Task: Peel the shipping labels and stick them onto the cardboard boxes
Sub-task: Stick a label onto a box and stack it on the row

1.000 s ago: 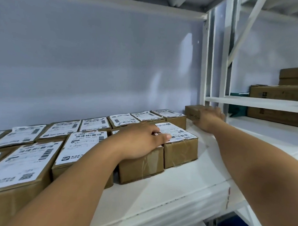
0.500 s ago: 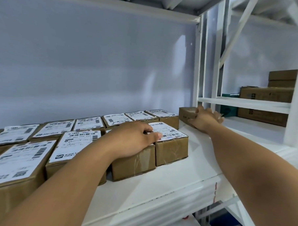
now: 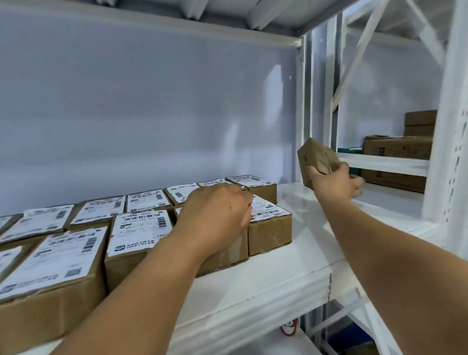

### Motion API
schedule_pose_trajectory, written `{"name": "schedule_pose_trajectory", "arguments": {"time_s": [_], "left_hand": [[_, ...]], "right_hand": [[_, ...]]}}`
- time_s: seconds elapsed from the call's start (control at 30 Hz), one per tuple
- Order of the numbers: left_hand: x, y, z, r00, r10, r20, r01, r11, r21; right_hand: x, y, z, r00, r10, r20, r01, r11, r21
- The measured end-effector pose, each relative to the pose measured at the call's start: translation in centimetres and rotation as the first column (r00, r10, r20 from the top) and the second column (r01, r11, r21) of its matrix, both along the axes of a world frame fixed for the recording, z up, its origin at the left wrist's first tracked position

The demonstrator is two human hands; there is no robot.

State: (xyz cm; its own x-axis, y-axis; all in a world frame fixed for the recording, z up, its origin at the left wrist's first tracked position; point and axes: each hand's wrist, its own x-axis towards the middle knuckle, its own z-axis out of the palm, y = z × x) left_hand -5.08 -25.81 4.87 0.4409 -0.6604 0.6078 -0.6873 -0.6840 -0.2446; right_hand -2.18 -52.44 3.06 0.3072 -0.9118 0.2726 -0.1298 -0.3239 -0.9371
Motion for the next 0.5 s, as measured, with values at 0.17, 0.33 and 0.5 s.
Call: {"name": "schedule_pose_trajectory", "arguments": {"time_s": [0.17, 0.33, 0.5], "left_hand": [[-1.0, 0.6, 0.7, 1.0, -0.016, 0.014, 0.018, 0.99, -0.139], [-3.0, 2.0, 1.8, 0.93, -0.246, -0.274, 0.071, 0.85, -0.522], [-6.9, 4.2, 3.4, 0.838, -0.409, -0.362, 0.073, 0.74, -0.668]], "right_hand": [[-3.9, 3.0, 2.4, 0.987, 0.059, 0.148, -0.052, 0.998, -0.046], [-7.9, 8.7, 5.2, 0.935, 0.22, 0.279, -0.21, 0.975, -0.067], [-11.5, 17.1, 6.3, 0.791, 0.495, 0.359, -0.519, 0.854, -0.034]]}}
